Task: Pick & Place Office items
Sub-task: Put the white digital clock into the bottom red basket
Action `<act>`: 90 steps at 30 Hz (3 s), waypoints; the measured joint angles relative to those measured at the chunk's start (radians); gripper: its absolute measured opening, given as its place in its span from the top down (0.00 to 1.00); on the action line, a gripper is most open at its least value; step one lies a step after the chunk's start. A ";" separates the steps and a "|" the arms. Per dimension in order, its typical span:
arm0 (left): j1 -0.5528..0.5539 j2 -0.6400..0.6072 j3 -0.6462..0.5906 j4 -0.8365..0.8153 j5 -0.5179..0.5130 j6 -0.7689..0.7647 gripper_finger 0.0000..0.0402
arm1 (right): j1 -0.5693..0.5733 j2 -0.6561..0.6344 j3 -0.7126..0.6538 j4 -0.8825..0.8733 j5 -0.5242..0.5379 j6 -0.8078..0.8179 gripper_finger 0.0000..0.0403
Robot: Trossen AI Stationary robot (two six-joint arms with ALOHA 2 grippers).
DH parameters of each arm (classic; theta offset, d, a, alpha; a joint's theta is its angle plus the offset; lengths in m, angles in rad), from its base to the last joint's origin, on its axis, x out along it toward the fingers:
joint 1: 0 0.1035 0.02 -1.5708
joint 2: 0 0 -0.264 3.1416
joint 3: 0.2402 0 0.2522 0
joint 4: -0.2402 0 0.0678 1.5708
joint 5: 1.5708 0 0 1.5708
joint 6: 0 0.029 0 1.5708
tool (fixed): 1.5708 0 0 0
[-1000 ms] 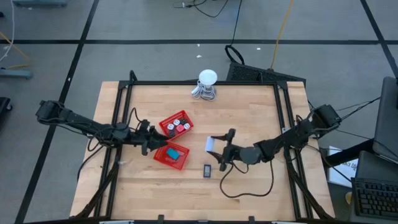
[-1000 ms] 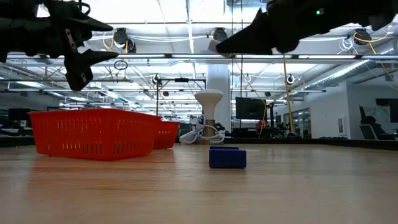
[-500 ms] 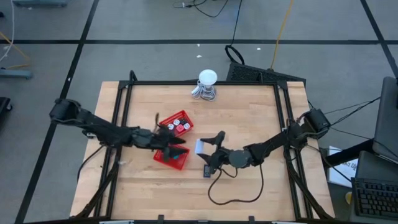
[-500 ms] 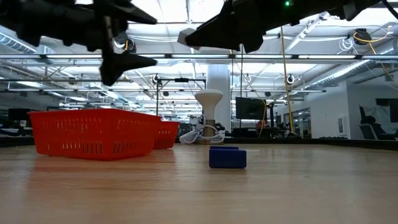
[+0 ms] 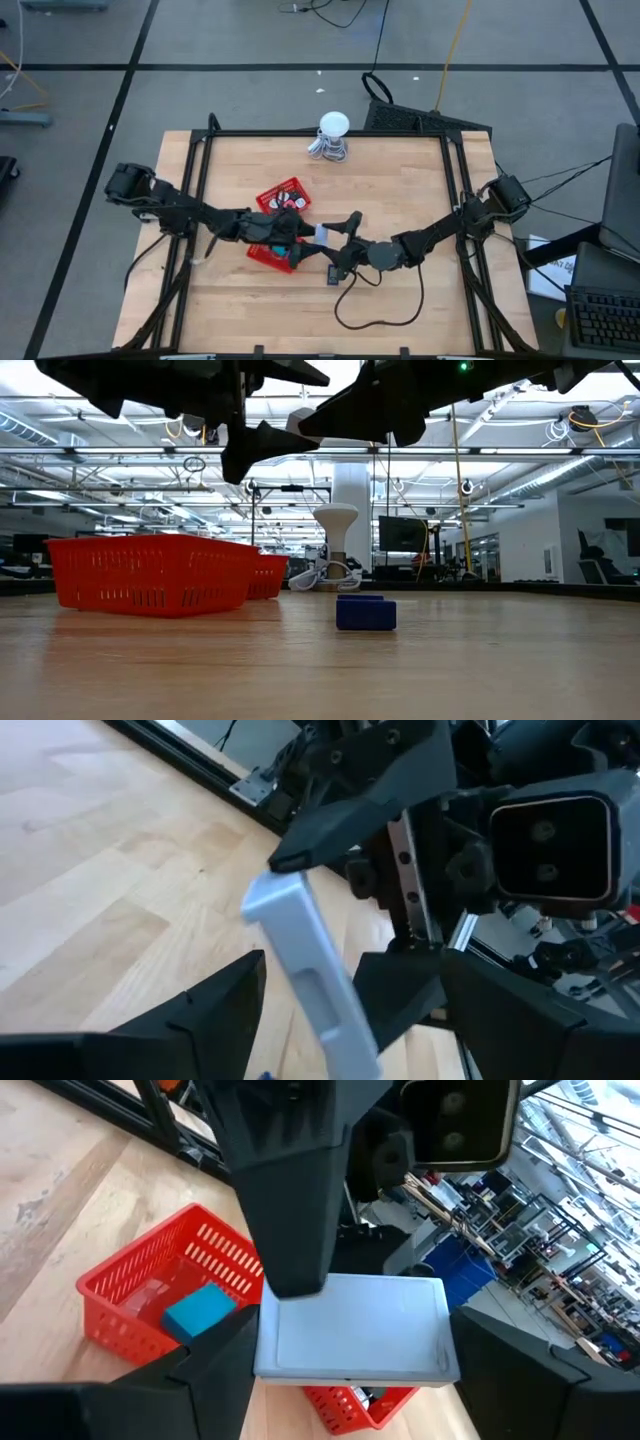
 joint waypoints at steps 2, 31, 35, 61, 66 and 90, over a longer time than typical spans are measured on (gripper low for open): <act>0.002 0.010 0.011 0.004 0.000 0.007 0.27 | 0.000 0.000 0.001 -0.011 0.002 0.003 0.30; -0.048 -0.259 0.010 -0.487 0.010 0.460 0.84 | 0.026 -0.188 0.001 -0.224 0.003 0.410 0.27; -0.100 -0.330 0.010 -0.735 -0.015 0.447 0.87 | 0.026 -0.239 0.001 -0.333 0.000 0.501 0.28; -0.185 -0.359 -0.103 -0.945 -0.159 0.354 0.83 | 0.016 -0.242 0.000 -0.377 0.000 0.551 0.29; -0.185 -0.359 -0.108 -0.940 -0.157 0.357 0.88 | 0.016 -0.242 0.000 -0.377 0.000 0.551 0.29; -0.152 -0.206 -0.108 -0.854 -0.033 0.441 0.85 | 0.016 -0.242 0.000 -0.374 0.000 0.551 0.29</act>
